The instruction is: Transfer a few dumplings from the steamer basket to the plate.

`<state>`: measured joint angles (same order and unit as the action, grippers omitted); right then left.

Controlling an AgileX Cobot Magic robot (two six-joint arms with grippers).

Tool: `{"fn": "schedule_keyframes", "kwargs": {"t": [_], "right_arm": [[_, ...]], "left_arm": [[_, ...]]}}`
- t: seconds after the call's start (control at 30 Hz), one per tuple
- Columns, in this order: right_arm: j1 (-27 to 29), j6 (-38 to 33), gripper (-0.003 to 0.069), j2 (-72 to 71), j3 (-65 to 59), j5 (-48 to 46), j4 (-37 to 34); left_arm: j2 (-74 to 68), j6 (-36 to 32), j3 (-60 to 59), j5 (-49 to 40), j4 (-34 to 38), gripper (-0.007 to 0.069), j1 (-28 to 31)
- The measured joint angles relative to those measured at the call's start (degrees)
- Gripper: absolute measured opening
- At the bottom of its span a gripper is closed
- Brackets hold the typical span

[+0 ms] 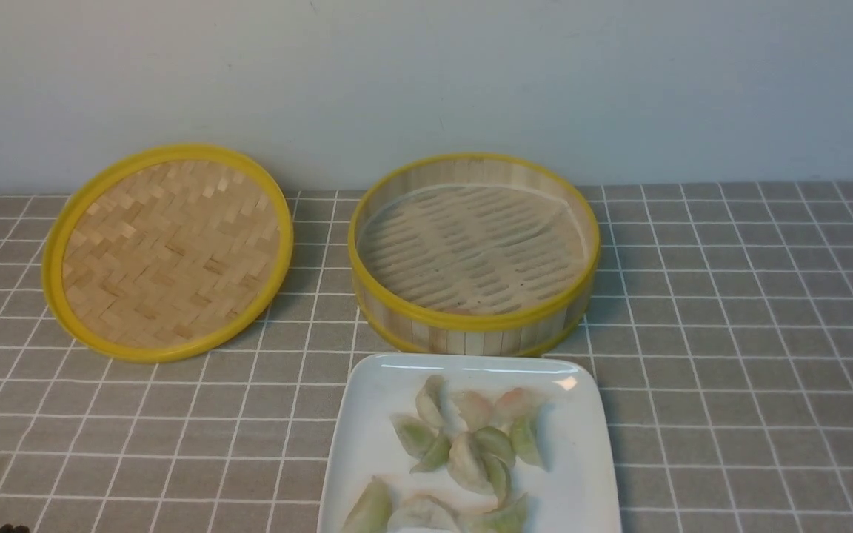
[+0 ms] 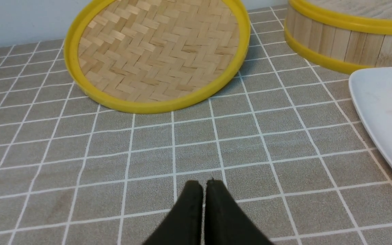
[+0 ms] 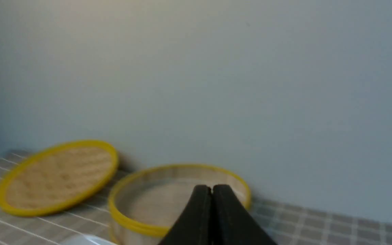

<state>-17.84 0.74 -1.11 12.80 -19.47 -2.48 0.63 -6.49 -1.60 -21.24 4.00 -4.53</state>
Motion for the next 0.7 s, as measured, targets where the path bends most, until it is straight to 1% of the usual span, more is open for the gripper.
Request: {"fn": "schedule_keyframes", "kwargs": {"t": [0.03,0.1,0.17,0.27,0.37,0.7], "right_arm": [[4.7,0.0,-0.0013,0.0,-3.2,0.0,0.1],[9.0,0.0,-0.0013,0.0,-7.0,-0.1,0.2],[12.4,0.0,-0.0013,0.0,-10.7,-0.1,0.4],[15.4,0.0,-0.0013,0.1,-14.1,-1.6,0.6],[16.7,0.0,-0.0013,0.1,-14.1,-2.1,0.9],[16.8,0.0,-0.0013,0.1,-14.1,-2.1,1.0]], "left_arm": [[0.0,-0.1,0.0,0.0,0.0,-0.0005,0.0],[0.0,-0.1,0.0,0.0,0.0,-0.0005,0.0],[0.0,-0.1,0.0,0.0,0.0,-0.0005,0.0],[0.0,-0.1,0.0,-0.1,0.0,-0.0005,0.0],[0.0,-0.1,0.0,-0.1,0.0,-0.0005,0.0],[0.0,-0.1,0.0,-0.1,0.1,-0.0005,0.0]]}}
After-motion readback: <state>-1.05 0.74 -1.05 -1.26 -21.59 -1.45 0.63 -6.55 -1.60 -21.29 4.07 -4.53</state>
